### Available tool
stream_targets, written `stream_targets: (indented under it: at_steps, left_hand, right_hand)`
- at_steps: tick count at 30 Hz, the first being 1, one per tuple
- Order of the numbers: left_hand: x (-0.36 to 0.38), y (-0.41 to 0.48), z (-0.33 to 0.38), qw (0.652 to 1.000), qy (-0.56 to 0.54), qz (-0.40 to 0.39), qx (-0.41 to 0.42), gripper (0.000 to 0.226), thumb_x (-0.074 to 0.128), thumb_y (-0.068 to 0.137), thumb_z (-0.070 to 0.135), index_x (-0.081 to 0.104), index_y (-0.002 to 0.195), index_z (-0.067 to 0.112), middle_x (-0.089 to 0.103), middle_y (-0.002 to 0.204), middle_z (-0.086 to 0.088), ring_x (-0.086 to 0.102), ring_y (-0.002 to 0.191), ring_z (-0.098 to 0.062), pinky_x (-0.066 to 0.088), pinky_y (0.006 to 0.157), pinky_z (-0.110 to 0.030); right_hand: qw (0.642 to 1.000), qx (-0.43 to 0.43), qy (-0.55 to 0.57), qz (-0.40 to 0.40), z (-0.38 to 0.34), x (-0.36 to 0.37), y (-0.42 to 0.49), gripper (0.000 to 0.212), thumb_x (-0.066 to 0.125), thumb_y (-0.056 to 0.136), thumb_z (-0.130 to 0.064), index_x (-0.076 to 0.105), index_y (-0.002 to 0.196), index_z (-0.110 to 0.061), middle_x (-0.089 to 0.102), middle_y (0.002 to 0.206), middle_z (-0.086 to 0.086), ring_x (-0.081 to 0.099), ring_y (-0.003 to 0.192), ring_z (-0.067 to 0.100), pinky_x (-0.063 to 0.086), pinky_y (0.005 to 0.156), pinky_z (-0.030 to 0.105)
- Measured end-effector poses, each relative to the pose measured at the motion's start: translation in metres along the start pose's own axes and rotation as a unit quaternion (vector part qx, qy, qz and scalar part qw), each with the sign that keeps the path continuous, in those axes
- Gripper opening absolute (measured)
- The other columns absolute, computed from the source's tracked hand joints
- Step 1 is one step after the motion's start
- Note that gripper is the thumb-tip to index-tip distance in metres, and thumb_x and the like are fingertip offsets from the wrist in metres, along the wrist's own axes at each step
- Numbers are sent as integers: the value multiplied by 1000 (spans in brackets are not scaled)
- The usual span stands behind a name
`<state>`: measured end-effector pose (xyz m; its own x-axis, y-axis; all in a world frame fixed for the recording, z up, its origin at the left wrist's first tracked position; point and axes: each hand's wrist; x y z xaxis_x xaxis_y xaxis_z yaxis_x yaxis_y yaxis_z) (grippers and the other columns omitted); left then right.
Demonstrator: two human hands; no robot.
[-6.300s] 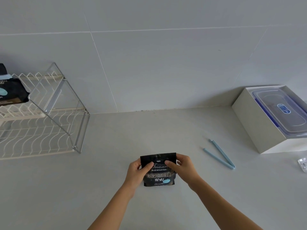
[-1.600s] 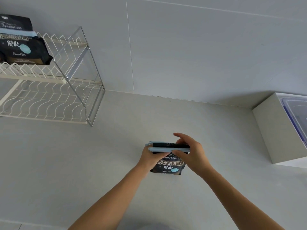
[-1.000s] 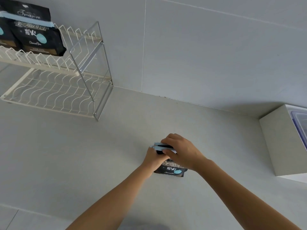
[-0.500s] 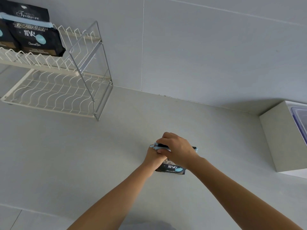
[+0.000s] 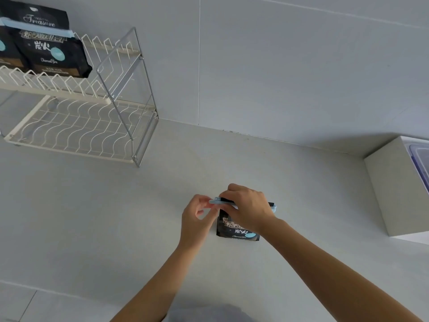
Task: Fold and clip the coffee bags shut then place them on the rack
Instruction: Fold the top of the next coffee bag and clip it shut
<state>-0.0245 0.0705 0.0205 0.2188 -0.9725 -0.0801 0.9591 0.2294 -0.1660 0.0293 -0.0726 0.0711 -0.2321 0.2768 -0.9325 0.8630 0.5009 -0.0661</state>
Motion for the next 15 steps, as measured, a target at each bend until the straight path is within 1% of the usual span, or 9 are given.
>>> stream_targets:
  at_steps: [1, 3, 5, 9, 12, 13, 15]
  left_hand:
    - [-2, 0, 1, 999, 28, 5, 24, 11, 70, 76, 26, 60, 79, 20, 68, 78, 8, 65, 82, -7, 48, 77, -18]
    - [-5, 2, 3, 994, 90, 20, 67, 13, 71, 80, 23, 61, 73, 18, 65, 70, 9, 62, 76, -4, 43, 73, -9]
    - [-7, 4, 4, 986, 133, 21, 94, 14, 70, 81, 22, 60, 72, 17, 63, 69, 9, 59, 74, -5, 40, 72, -7]
    - [-10, 8, 5, 979, 165, 5, 119, 16, 69, 83, 21, 60, 71, 13, 61, 67, 10, 56, 71, -8, 43, 73, -19]
    - [-10, 7, 4, 982, 150, 3, 110, 18, 68, 83, 21, 59, 70, 14, 61, 66, 9, 57, 71, -9, 45, 76, -25]
    - [-9, 7, 4, 987, 129, 2, 99, 19, 68, 82, 22, 58, 69, 13, 61, 66, 6, 59, 72, -12, 45, 77, -28]
    - [-8, 7, 3, 995, 76, -4, 68, 21, 65, 80, 25, 57, 68, 10, 64, 68, -6, 62, 75, -21, 47, 75, -33]
  right_hand:
    - [1000, 1, 1, 3, 0, 1, -1, 27, 46, 91, -50, 64, 93, -29, 47, 78, -11, 40, 67, 8, 26, 51, 25]
    - [1000, 3, 1, 6, -1, 2, -3, 26, 47, 91, -50, 64, 92, -30, 44, 76, -12, 39, 68, 6, 27, 52, 25]
    - [1000, 5, 0, 7, 0, 2, -4, 25, 47, 91, -49, 64, 93, -31, 43, 76, -12, 40, 70, 6, 26, 52, 25]
    - [1000, 5, -6, 6, -1, 1, -3, 25, 47, 90, -47, 65, 94, -31, 46, 77, -12, 50, 74, 10, 24, 51, 24]
    - [1000, 1, -12, 10, 0, 2, -2, 25, 46, 91, -47, 64, 96, -29, 54, 81, -8, 55, 79, 13, 28, 54, 25]
    - [1000, -4, -18, 13, 0, 3, -3, 26, 46, 91, -47, 64, 96, -28, 56, 83, -7, 56, 80, 14, 30, 54, 25]
    - [999, -18, -37, 17, 0, 5, -4, 28, 44, 92, -46, 63, 97, -25, 58, 86, -6, 57, 83, 16, 35, 55, 27]
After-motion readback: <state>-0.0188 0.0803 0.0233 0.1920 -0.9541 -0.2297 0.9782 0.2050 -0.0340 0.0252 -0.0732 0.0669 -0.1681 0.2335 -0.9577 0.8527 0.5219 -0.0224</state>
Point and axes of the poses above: each hand's wrist, its own y-axis towards the middle knuckle, its own x-axis out of the palm, z = x × y
